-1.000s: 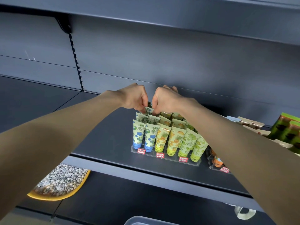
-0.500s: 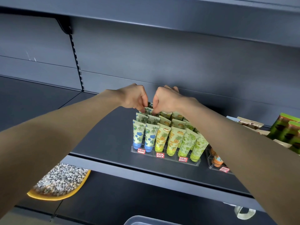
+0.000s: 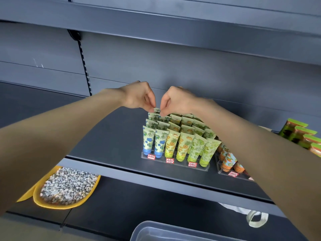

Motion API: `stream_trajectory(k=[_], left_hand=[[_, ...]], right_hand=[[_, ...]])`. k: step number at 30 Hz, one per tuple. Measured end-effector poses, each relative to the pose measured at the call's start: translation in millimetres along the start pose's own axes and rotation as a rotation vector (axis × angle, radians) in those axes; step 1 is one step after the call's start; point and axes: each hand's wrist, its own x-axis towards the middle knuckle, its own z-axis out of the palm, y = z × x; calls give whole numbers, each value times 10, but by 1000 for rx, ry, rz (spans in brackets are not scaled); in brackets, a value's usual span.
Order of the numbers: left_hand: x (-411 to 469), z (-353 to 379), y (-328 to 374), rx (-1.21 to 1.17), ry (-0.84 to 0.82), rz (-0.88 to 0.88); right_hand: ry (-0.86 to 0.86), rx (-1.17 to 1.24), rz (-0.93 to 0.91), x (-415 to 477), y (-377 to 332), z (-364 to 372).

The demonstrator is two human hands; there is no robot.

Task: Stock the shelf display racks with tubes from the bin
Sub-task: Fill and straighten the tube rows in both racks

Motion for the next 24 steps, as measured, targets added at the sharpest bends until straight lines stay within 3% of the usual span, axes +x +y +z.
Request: stream_trajectory(k=[6,24], left_hand=[[-131,170,-113,-22,-80,-12],[-34,317,-123,11,-10,-12]], right_hand=[[-83,3,-16,-171,-37,99],[-30,-62,15,-17,38,289]])
